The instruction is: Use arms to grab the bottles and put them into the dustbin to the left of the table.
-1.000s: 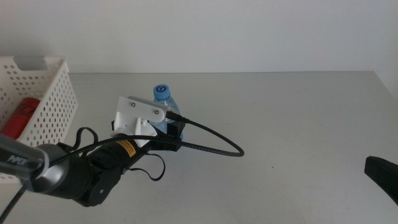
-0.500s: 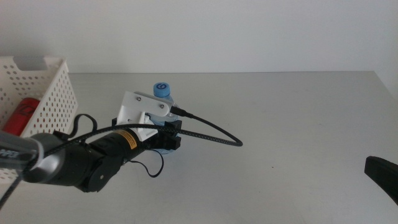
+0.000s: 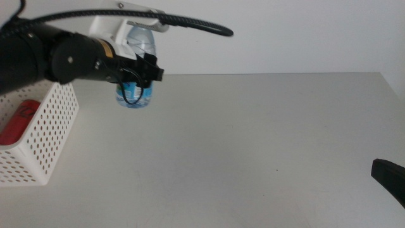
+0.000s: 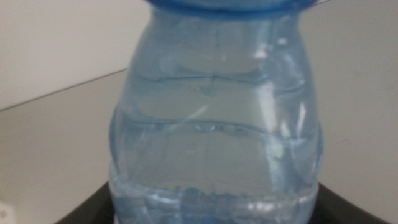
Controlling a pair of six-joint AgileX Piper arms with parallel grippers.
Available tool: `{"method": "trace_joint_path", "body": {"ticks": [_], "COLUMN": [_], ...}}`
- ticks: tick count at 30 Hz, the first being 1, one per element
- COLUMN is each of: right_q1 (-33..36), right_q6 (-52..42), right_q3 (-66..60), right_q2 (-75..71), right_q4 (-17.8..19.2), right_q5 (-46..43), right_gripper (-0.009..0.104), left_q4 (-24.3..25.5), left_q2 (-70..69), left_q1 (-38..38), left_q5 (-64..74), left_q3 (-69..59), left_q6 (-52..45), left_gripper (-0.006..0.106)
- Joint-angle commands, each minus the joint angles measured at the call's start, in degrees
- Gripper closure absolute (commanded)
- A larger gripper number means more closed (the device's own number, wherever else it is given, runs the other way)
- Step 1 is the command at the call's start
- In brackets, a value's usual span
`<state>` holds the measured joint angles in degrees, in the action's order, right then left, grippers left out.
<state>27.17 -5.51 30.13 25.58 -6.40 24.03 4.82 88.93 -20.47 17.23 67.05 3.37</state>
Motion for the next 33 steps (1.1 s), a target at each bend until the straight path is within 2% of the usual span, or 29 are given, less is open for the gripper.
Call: {"method": "trace_joint_path", "body": {"ticks": [1,7,12,16,19,21,33], "right_q1": [-0.3,-0.3,-0.3,-0.3,-0.3,-0.3,-0.3], "right_q6": [-0.7,-0.7,-0.7,-0.7,-0.7,-0.7,-0.7], "right_q3": [1.5,1.5,1.5,1.5,1.5,1.5,1.5], "right_q2": [0.4,0.4,0.4,0.4,0.4,0.4,0.4], "right_q4": [0.3,0.3,0.3,0.3,0.3,0.3,0.3], "right_q5": [-4.0,-4.0,-4.0,-4.0,-4.0,-4.0,-4.0], "right_gripper": [0.028,0.028,0.028,0.028,0.028,0.028,0.028], "left_q4": [0.2,0.5,0.4,-3.9,-8.7,-10.1,-9.6], "left_q2": [-3.1,-3.1,-0.9,2.8,5.5,7.6,16.8], "left_q1": [4.0,15.6,26.9,33.3,35.0,35.0,35.0], "left_q5": [6.1,22.2,29.1,29.5,31.8,33.8,34.8], "left_q3": [7.6,18.3,24.4,26.5,26.5,26.5,26.5], "left_q6": [-1.5,-12.6,-16.4,-17.9,-21.4,-23.6,-24.2], "left_gripper": [0.102,0.102,0.102,0.102,0.102,0.102,0.101]}}
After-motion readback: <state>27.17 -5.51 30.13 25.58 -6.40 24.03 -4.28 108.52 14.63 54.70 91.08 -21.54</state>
